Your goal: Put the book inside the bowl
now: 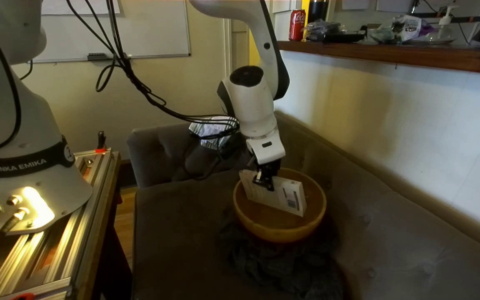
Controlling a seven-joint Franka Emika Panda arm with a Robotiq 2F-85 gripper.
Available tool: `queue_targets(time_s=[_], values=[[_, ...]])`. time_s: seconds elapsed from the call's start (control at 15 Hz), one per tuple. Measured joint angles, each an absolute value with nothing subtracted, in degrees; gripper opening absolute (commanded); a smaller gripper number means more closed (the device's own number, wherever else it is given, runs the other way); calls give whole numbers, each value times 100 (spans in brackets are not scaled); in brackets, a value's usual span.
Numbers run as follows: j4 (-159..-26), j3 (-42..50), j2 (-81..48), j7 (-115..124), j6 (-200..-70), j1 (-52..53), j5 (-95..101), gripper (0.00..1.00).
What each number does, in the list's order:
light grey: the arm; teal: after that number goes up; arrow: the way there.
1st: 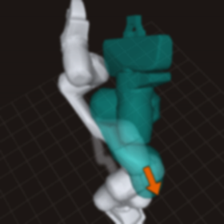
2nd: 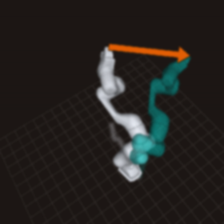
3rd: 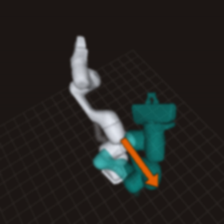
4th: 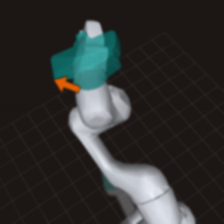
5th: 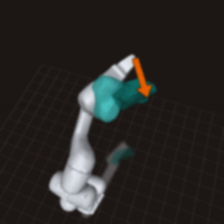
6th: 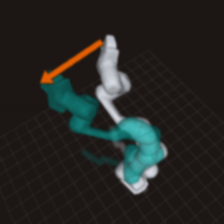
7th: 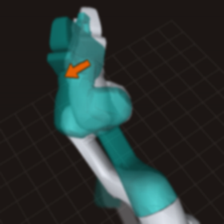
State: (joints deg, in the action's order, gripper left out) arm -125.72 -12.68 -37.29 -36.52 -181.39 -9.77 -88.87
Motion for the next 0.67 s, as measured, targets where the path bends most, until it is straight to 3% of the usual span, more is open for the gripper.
queue_targets(time_s=[0.13, 0.53, 0.67], values=[[-12641, -1077, -3826, -3369, -18103, -999, -8641, 56], [-12674, -785, -3483, -3292, -18878, -933, -8630, 98], [-12765, -786, -3221, -3346, -19362, -827, -8633, 100]])
